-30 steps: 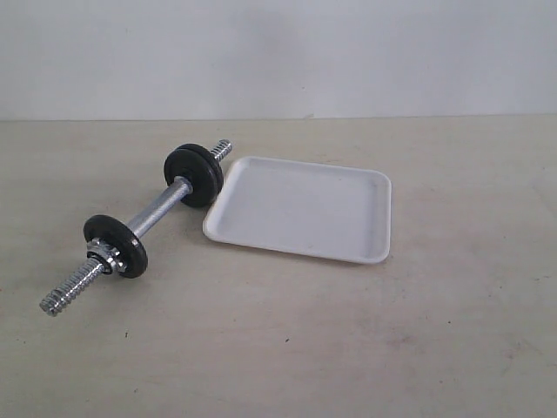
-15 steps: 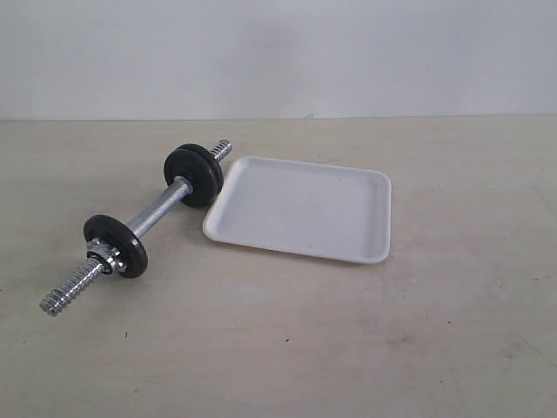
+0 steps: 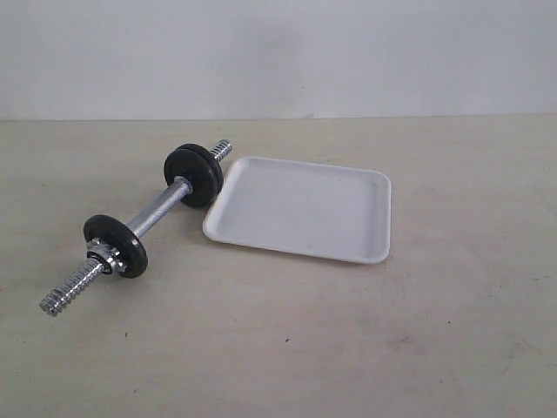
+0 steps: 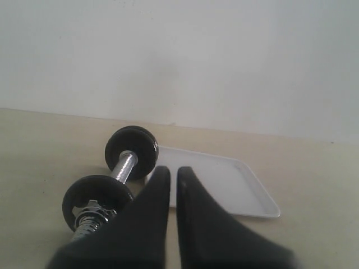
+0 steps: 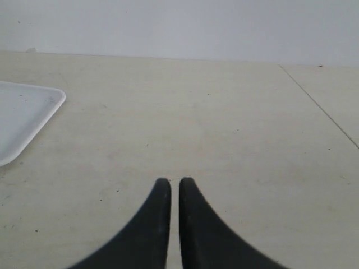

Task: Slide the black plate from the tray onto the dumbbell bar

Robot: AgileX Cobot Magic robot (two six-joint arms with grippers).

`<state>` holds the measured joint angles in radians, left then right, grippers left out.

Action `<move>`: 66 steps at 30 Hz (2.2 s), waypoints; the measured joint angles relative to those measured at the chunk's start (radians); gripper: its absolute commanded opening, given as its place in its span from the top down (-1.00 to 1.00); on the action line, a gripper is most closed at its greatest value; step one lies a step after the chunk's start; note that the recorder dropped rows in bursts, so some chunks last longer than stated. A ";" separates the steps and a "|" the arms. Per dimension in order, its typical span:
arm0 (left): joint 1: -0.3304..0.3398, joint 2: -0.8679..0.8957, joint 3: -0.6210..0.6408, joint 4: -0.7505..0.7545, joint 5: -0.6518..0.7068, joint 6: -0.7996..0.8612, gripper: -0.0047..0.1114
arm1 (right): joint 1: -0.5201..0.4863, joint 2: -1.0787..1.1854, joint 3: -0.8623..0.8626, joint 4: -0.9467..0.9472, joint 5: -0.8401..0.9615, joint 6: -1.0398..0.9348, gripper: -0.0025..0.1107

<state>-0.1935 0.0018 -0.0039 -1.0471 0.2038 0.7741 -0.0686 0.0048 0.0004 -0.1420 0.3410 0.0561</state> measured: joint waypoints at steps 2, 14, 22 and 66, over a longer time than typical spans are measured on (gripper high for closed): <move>0.000 0.000 0.000 0.000 0.000 0.000 0.84 | 0.000 0.000 0.000 0.000 0.000 0.000 0.89; 0.000 0.000 0.000 0.000 0.000 0.000 0.84 | 0.000 0.000 0.000 0.000 0.000 0.000 0.89; 0.000 0.000 0.000 0.000 0.000 0.000 0.84 | 0.000 0.000 0.000 0.000 0.000 -0.002 0.89; 0.140 0.000 0.000 1.085 -0.229 -0.893 0.84 | 0.000 0.000 0.000 0.002 0.000 -0.002 0.89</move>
<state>-0.0531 0.0018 -0.0041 0.0375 -0.0250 -0.1186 -0.0686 0.0048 0.0004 -0.1403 0.3410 0.0537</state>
